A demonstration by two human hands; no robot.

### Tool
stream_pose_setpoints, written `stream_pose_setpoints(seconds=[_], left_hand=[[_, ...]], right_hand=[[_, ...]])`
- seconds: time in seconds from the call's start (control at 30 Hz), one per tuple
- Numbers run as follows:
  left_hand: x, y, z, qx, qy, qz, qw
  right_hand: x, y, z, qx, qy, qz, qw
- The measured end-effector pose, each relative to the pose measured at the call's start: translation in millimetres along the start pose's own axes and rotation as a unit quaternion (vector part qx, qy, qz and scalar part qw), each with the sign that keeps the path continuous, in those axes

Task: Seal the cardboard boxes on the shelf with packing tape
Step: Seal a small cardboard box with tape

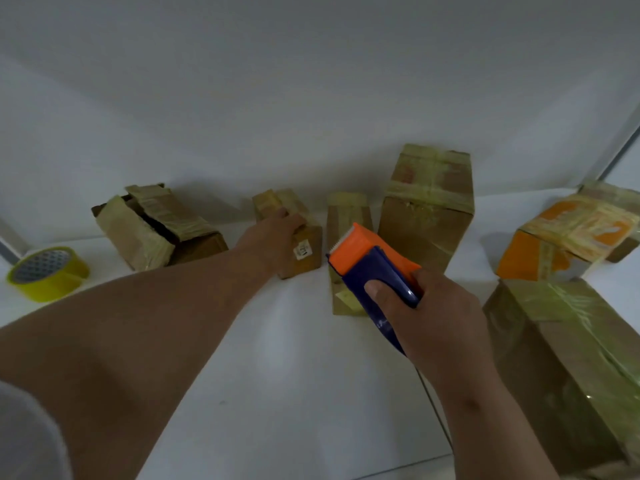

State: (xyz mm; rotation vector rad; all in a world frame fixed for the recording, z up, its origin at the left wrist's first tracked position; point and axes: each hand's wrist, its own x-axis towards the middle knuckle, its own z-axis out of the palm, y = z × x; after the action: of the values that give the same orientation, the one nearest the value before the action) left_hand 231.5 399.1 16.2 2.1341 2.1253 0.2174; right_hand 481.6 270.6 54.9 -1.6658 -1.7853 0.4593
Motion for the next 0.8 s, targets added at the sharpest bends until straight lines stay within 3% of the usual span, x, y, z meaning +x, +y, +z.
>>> stream_pose_setpoints(seconds=[0.2,0.43,0.6,0.8], left_hand=[[-86,9,-18,-0.007,0.031,0.124,0.992],[-231,-19,-37,-0.038,0.075,0.156,0.984],[-321,-75,-34,-0.063,0.021,0.173,0.983],[-366,-122,-36,-0.109,0.035,0.155,0.981]], right_hand=[[-4,-3,-7,0.001,0.014,-0.021,1.000],[-40,-18,-20,-0.038,0.006,-0.104,0.994],[-77,-40,-9,-0.007,-0.048,-0.187,0.981],[-114,-73,3,0.042,-0.146,-0.232,0.961]])
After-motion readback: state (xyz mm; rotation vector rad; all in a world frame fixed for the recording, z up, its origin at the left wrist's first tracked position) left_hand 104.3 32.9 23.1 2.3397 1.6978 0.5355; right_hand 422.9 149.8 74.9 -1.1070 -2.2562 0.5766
